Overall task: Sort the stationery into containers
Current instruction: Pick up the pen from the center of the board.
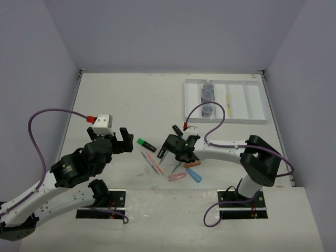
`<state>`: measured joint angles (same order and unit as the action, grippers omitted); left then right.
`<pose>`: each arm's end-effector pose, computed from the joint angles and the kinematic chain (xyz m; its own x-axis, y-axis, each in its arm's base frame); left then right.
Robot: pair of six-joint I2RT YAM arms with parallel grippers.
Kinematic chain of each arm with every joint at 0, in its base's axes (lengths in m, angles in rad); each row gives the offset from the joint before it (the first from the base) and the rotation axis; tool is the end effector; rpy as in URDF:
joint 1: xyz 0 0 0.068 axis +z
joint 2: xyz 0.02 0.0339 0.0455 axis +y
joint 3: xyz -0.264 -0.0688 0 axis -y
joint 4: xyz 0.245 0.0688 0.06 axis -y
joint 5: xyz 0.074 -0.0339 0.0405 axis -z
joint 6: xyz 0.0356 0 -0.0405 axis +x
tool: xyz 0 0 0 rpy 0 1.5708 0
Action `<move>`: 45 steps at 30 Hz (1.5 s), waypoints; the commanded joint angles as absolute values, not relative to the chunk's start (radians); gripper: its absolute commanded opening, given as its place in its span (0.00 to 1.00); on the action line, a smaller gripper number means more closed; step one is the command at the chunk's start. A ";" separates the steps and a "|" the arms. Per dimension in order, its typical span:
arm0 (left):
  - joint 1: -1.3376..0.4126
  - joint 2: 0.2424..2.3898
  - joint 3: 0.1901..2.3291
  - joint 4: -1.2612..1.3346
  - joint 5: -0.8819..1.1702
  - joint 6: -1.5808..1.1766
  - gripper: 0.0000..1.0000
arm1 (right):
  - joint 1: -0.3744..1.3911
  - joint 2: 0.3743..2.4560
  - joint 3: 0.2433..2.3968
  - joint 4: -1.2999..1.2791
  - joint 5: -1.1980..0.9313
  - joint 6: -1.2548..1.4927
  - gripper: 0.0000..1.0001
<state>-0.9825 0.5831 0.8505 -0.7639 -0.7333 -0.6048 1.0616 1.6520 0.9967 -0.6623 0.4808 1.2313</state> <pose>0.0800 -0.0769 0.3336 -0.3832 -0.1868 -0.9046 0.0895 0.9672 -0.2377 0.1600 0.2528 0.1727 -0.8339 0.2214 -0.5056 0.2060 0.9747 0.0871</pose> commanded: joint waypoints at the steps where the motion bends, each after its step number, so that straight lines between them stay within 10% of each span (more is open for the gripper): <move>1: -0.982 0.588 0.845 -0.727 -0.733 -0.575 1.00 | 1.074 1.633 0.978 -0.647 0.503 1.308 0.24; 21: -0.982 0.573 0.843 -0.726 -0.732 -0.574 1.00 | 1.088 1.717 0.972 -0.577 0.472 1.342 0.20; 32: -0.982 0.571 0.851 -0.744 -0.758 -0.602 1.00 | 1.088 1.729 1.041 -0.603 0.545 1.312 0.00; 45: -0.982 0.796 0.815 -0.861 -0.511 -1.134 1.00 | 1.075 1.212 0.950 -0.405 0.549 0.847 0.00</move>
